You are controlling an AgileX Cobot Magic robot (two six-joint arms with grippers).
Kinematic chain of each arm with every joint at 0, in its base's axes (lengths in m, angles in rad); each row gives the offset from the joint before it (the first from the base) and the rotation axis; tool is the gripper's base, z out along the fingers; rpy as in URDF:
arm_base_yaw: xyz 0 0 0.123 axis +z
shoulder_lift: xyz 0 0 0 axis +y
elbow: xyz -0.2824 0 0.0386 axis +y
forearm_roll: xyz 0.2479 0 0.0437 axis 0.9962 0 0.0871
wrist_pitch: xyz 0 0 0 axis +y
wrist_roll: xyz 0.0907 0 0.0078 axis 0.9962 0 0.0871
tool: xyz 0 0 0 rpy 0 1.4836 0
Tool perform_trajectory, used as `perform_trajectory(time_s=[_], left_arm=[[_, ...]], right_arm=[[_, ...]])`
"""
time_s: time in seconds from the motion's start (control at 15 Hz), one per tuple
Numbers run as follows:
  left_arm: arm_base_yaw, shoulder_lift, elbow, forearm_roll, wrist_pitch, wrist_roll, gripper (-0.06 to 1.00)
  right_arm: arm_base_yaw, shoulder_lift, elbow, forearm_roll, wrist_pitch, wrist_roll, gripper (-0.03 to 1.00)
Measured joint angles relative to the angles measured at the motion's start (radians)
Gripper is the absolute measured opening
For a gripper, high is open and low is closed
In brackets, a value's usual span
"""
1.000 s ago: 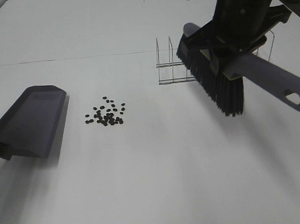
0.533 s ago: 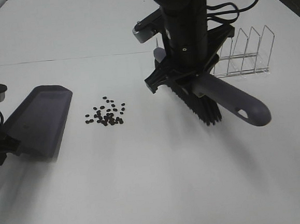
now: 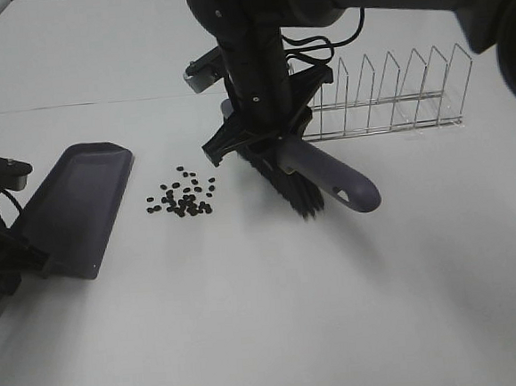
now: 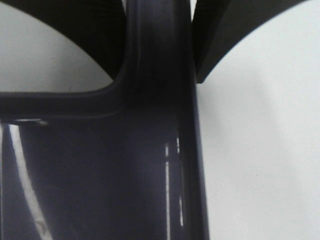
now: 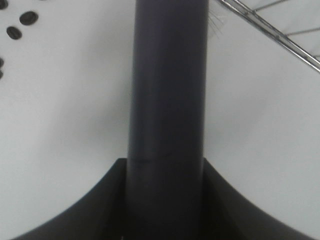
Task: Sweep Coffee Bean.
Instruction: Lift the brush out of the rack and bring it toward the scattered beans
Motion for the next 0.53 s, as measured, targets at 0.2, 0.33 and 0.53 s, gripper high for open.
perform_trajectory(time_s=[0.2,0.33,0.53], left_arm=[[0.000,0.037,-0.047,-0.010,0.063,0.013,0.34],[0.000,0.046,-0.054,-0.062,0.088,0.080,0.34],[0.000,0.046,-0.056,-0.108,0.099,0.121,0.34]], right_arm=[[0.000,0.091,-0.128,0.060,0.006,-0.047,0.37],[0.000,0.154,-0.220,0.171,0.008,-0.086,0.37],[0.000,0.204,-0.254,0.259,0.012,-0.118,0.37]])
